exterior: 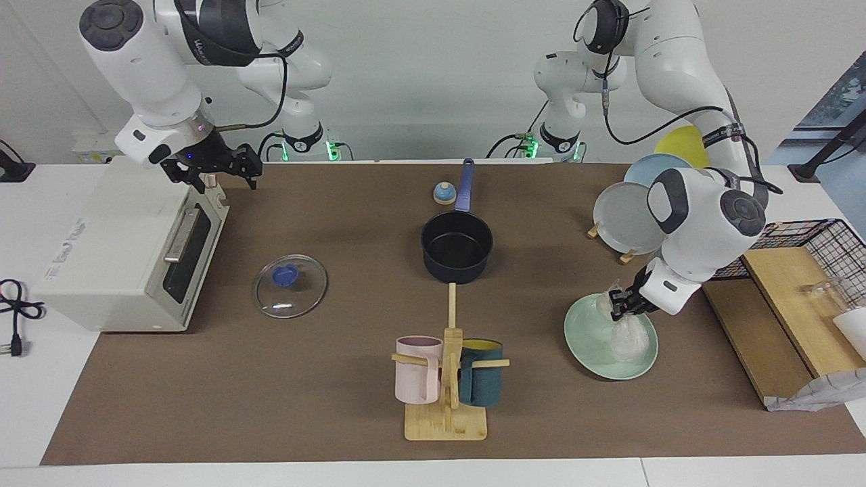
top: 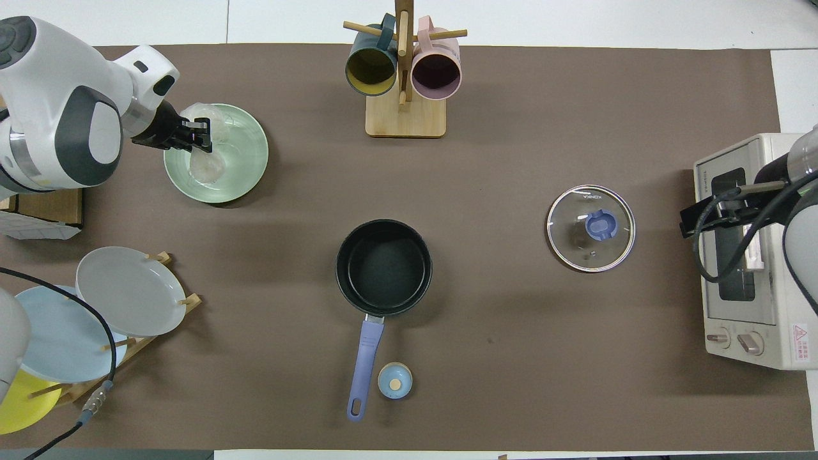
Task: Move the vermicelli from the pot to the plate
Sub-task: 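Lower the vermicelli onto the green plate and open the left gripper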
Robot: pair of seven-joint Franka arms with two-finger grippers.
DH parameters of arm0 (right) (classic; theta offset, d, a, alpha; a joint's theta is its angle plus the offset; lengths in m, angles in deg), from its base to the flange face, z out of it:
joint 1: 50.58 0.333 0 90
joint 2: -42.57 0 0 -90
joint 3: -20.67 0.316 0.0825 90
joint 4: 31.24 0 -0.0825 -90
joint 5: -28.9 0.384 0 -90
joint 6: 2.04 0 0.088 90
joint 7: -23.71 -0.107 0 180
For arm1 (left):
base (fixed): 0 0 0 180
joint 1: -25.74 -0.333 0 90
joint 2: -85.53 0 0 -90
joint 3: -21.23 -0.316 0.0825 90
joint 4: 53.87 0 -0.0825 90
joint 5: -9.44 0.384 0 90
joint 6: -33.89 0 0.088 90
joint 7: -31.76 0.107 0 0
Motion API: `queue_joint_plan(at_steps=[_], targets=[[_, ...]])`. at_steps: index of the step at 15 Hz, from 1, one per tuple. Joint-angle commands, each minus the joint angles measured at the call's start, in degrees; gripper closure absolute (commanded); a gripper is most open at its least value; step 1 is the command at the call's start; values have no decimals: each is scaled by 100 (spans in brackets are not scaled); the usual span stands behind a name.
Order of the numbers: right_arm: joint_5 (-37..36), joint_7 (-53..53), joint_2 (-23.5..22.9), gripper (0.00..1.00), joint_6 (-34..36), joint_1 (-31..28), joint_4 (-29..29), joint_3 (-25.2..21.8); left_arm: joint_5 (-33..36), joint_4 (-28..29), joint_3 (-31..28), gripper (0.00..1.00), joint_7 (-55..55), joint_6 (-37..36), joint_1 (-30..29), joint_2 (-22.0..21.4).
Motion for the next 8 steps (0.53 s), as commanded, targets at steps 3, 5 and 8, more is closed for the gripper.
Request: queue_joint_plan(at_steps=[3,5,8], targets=[[-31,-62,-134,0,211,-140,206,67,144,595,-4,100,218,998,34,-5],[-31,-62,-134,0,194,-166,206,76,154,841,-4,100,367,1272,34,-49],[-31,-71,-116,0,167,-262,206,102,154,737,-13,0,341,985,43,-128]])
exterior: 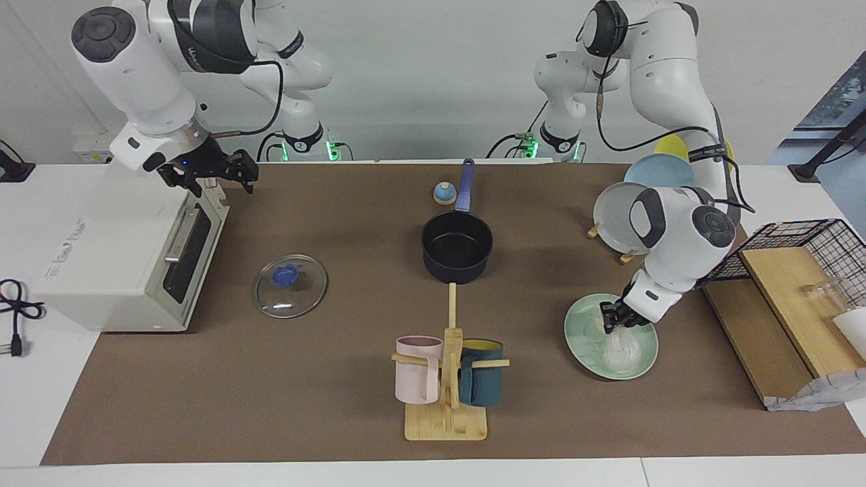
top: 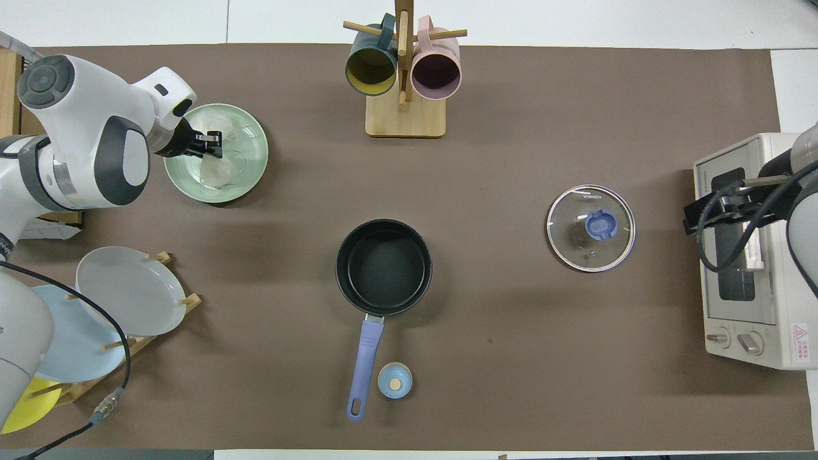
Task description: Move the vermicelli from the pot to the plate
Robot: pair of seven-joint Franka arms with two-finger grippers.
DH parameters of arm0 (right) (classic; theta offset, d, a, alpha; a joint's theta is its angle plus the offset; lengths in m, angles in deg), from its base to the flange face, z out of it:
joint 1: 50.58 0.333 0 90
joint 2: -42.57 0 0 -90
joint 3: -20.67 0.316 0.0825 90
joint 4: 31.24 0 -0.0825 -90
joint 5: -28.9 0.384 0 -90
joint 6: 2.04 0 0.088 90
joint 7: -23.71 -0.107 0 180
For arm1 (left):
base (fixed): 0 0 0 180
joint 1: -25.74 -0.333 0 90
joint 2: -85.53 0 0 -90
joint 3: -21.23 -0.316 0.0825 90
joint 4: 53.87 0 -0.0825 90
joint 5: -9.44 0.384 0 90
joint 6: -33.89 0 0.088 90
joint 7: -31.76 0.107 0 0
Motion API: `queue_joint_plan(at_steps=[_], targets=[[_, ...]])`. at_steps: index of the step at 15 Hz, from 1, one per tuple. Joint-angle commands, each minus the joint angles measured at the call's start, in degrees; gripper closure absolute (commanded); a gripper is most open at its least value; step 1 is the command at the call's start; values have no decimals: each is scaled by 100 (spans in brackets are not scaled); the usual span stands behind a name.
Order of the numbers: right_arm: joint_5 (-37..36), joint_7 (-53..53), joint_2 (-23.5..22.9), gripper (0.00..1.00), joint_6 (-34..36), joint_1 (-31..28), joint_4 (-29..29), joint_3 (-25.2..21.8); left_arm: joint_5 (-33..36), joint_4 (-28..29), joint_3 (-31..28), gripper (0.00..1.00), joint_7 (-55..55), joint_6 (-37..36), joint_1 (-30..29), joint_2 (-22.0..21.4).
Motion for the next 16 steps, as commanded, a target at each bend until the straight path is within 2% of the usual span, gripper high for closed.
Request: queue_joint_plan(at_steps=[1,3,6,8,10,12,14,16], targets=[[-31,-60,-42,0,114,-189,137,103,72,-64,-38,0,18,-395,29,-326],[-31,-51,-51,0,140,-391,146,312,81,-232,-38,0,0,-1036,-33,-765],[-40,-60,-25,0,132,-401,146,358,142,-425,-152,0,-44,-2380,-42,-1512],[-23,-60,19,0,123,-401,146,366,527,-382,-118,0,-297,-2848,19,-2083],[48,-51,89,0,123,-383,137,331,564,-320,-117,0,-509,-3331,46,-2453],[48,-51,125,0,140,-357,137,331,573,-120,-109,0,-719,-3614,133,-2717],[48,-51,134,0,114,-365,137,323,573,214,-100,0,-712,-3597,169,-2972],[57,-51,134,0,88,-401,137,226,573,269,-91,0,-676,-3606,160,-3026]])
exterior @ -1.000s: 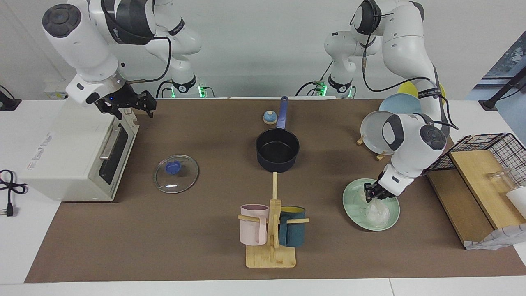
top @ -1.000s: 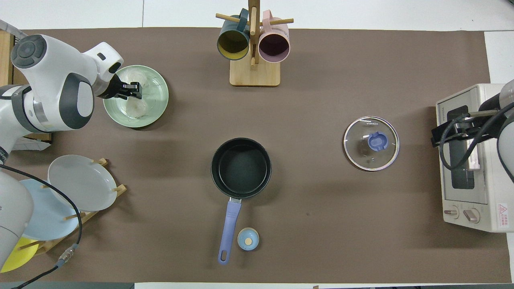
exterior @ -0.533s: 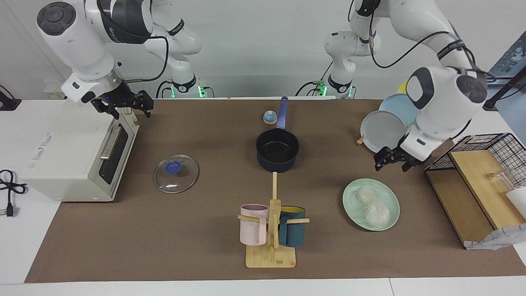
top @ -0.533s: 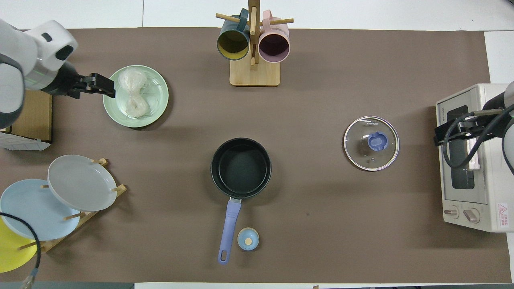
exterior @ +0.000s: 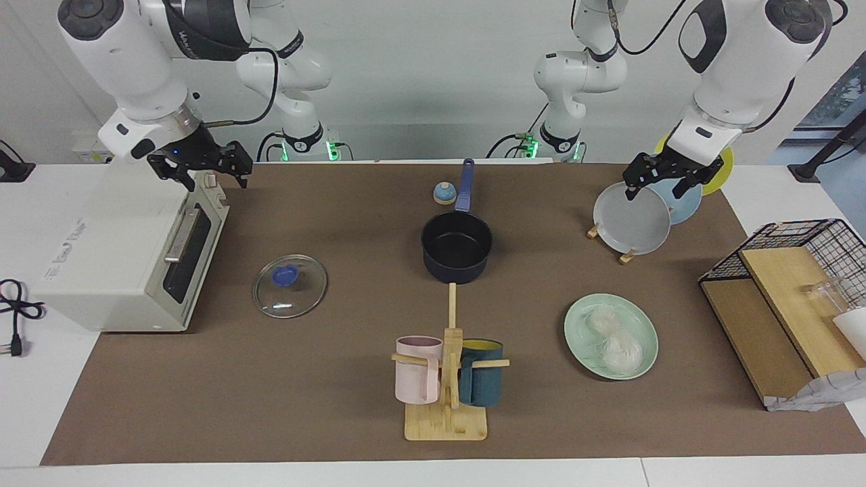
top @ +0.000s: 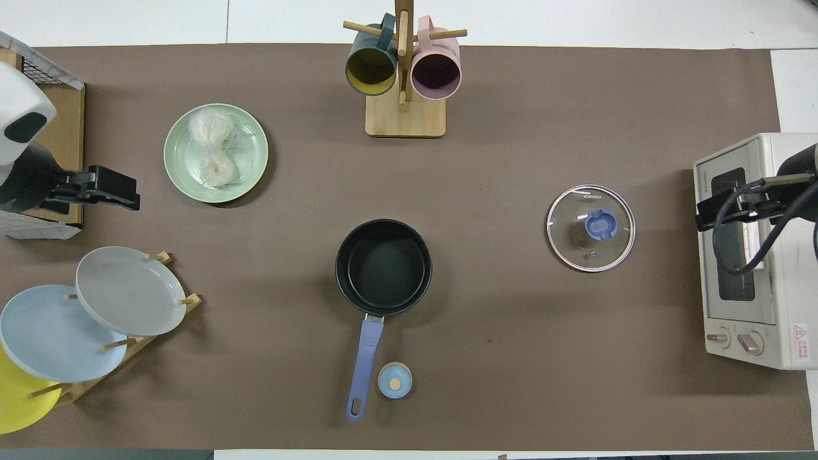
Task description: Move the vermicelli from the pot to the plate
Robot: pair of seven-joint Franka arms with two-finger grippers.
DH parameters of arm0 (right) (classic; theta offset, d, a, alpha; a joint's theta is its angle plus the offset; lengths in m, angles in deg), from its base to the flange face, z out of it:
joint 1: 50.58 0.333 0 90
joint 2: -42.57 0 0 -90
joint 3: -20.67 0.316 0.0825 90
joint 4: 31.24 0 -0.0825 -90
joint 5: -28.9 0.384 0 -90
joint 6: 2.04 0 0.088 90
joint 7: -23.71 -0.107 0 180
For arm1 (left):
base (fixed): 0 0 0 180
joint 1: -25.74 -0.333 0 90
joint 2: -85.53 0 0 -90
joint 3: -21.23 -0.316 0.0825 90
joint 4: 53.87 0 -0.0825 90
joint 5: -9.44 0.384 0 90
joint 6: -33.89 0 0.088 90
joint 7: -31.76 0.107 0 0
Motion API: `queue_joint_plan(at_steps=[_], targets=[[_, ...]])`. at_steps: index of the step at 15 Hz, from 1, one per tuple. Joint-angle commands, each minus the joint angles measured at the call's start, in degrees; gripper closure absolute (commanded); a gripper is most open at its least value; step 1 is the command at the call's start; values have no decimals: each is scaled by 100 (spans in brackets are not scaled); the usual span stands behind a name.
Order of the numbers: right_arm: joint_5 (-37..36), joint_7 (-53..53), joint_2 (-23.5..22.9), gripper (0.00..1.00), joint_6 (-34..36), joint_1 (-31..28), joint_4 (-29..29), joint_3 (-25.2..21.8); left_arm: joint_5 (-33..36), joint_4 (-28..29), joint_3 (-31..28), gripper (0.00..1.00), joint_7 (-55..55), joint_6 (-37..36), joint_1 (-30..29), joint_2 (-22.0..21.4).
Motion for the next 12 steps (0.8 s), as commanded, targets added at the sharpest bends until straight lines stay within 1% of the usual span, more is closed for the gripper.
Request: queue_joint_plan(at_steps=[1,3,6,12], targets=[[53,-49,32,0,88,-116,33,-73,137,271,-4,0,-97,8,74,-209],[53,-49,24,0,88,-116,33,-92,137,166,23,0,-97,-193,65,-201],[53,-58,68,0,80,-90,33,-83,110,-220,32,0,-97,-668,13,-139],[62,-49,85,0,71,-63,33,-74,75,-230,102,0,-97,-599,-14,-130]])
